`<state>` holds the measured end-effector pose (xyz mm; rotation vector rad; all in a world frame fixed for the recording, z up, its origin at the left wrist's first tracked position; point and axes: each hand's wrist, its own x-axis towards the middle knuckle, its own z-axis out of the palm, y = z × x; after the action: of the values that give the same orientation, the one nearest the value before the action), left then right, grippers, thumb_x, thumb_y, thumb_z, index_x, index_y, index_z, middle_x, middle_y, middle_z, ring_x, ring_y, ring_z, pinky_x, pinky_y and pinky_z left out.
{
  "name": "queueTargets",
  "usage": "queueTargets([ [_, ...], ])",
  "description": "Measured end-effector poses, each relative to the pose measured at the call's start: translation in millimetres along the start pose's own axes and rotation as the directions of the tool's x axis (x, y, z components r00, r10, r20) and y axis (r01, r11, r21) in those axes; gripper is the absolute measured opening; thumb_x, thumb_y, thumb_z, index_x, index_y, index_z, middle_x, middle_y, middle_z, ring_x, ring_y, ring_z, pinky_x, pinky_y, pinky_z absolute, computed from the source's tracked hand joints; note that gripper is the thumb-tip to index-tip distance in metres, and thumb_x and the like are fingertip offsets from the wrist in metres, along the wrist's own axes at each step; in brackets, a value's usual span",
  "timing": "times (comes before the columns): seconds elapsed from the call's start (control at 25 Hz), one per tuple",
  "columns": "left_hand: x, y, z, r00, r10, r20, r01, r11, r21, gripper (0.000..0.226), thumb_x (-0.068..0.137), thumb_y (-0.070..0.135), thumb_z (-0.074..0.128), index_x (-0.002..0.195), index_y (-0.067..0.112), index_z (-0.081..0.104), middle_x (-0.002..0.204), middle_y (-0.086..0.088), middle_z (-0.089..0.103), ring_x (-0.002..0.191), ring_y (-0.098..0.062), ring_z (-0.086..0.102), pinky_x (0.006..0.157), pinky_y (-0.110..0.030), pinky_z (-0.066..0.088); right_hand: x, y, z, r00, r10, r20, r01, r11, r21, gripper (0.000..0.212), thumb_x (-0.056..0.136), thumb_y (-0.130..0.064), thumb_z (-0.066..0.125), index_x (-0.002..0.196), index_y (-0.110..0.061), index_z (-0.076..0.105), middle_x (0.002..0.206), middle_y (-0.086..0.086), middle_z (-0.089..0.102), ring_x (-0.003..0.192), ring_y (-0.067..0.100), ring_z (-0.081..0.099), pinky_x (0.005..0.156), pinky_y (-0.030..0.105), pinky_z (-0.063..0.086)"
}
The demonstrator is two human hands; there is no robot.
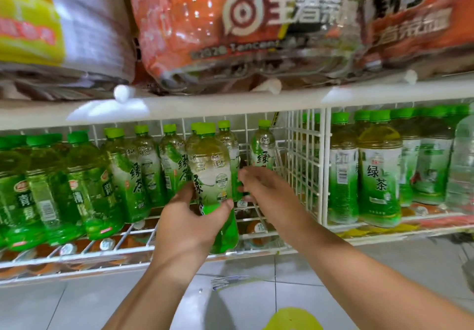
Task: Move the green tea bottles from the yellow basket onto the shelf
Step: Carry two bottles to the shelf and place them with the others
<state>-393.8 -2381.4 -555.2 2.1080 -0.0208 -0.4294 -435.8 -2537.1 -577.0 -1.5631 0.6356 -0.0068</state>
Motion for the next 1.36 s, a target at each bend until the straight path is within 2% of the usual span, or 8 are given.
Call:
queueTargets([
  [0.12,-1,3,6,0.999,0.033,-0.023,-0.031,0.995,0.094,0.047,0.078,0.039,0.079,0.115,0.016,0.064,0.091,-0.003,0.072,0.068,-0.013,0.064,0.047,-0.012,0.033,-7,-14,9,0.985,0.013,0.172,-0.017,1.000,0.021,0.015,0.091,-0.041,0.072,0.105,-0.035,0.072,0.100,-0.017,0.075,0.088,-0.008,0.069,0.079,0.017,0.055],
  [0.24,4,-1,13,0.990,0.143,-0.006,-0.139,0.973,0.186,0.037,0.079,0.030,0.074,0.111,0.017,0.062,0.093,-0.009,0.067,0.084,-0.032,0.066,0.052,-0.015,0.032,-4,-11,20,0.995,0.021,0.095,-0.012,0.996,-0.086,0.043,0.072,-0.034,0.087,0.112,-0.028,0.072,0.102,-0.012,0.078,0.094,0.003,0.073,0.086,0.026,0.057],
  [0.36,6,-7,5,0.961,0.250,0.117,-0.275,0.900,0.338,0.079,0.083,0.043,0.075,0.152,0.024,0.042,0.134,-0.007,0.060,0.120,-0.027,0.061,0.078,-0.028,0.050,-3,-11,10,0.999,0.030,0.042,-0.029,0.999,-0.020,0.036,0.077,-0.024,0.087,0.110,-0.024,0.073,0.098,-0.011,0.079,0.090,0.005,0.074,0.082,0.025,0.060],
  [0.52,14,-19,-14,0.908,0.413,0.077,-0.376,0.718,0.586,0.088,0.088,0.057,0.064,0.160,0.027,0.024,0.161,-0.004,0.036,0.148,-0.028,0.031,0.106,-0.048,0.049,1,-8,-7,0.995,0.017,-0.098,-0.031,0.989,-0.143,0.034,0.078,-0.035,0.085,0.107,-0.026,0.070,0.096,-0.009,0.077,0.085,0.007,0.074,0.072,0.025,0.062],
  [0.64,21,-32,-19,0.910,0.410,0.067,-0.342,0.648,0.681,0.088,0.089,0.061,0.059,0.162,0.025,0.024,0.169,-0.006,0.021,0.155,-0.030,0.017,0.119,-0.053,0.035,13,1,-14,0.951,0.043,-0.307,-0.098,0.981,-0.165,0.031,0.078,-0.034,0.085,0.100,-0.024,0.067,0.086,-0.003,0.075,0.068,0.018,0.072,0.055,0.034,0.058],
  [0.76,24,-39,-22,0.903,0.424,0.063,-0.331,0.596,0.732,0.089,0.086,0.067,0.048,0.161,0.025,0.027,0.171,-0.005,0.013,0.157,-0.029,0.012,0.123,-0.049,0.026,25,11,-17,0.889,0.010,-0.458,-0.135,0.961,-0.241,0.026,0.079,-0.032,0.082,0.089,-0.024,0.060,0.076,-0.005,0.067,0.059,0.013,0.062,0.049,0.024,0.044],
  [1.0,30,-50,-20,0.894,0.440,0.077,-0.340,0.559,0.756,0.088,0.090,0.066,0.052,0.162,0.026,0.023,0.172,-0.004,0.005,0.158,-0.026,0.004,0.126,-0.048,0.019,55,20,-9,0.821,-0.011,-0.570,-0.245,0.896,-0.370,0.033,0.083,-0.030,0.075,0.102,-0.012,0.056,0.087,0.003,0.065,0.076,0.027,0.064,0.050,0.025,0.035],
  [1.36,29,-54,-23,0.890,0.450,0.071,-0.341,0.554,0.759,0.088,0.089,0.066,0.051,0.162,0.025,0.025,0.172,-0.007,0.007,0.158,-0.028,0.004,0.126,-0.048,0.021,68,23,-12,0.792,-0.104,-0.601,-0.300,0.792,-0.532,0.081,0.087,-0.030,0.075,0.148,-0.005,0.029,0.127,0.019,0.061,0.102,0.039,0.069,0.072,0.043,0.060],
])
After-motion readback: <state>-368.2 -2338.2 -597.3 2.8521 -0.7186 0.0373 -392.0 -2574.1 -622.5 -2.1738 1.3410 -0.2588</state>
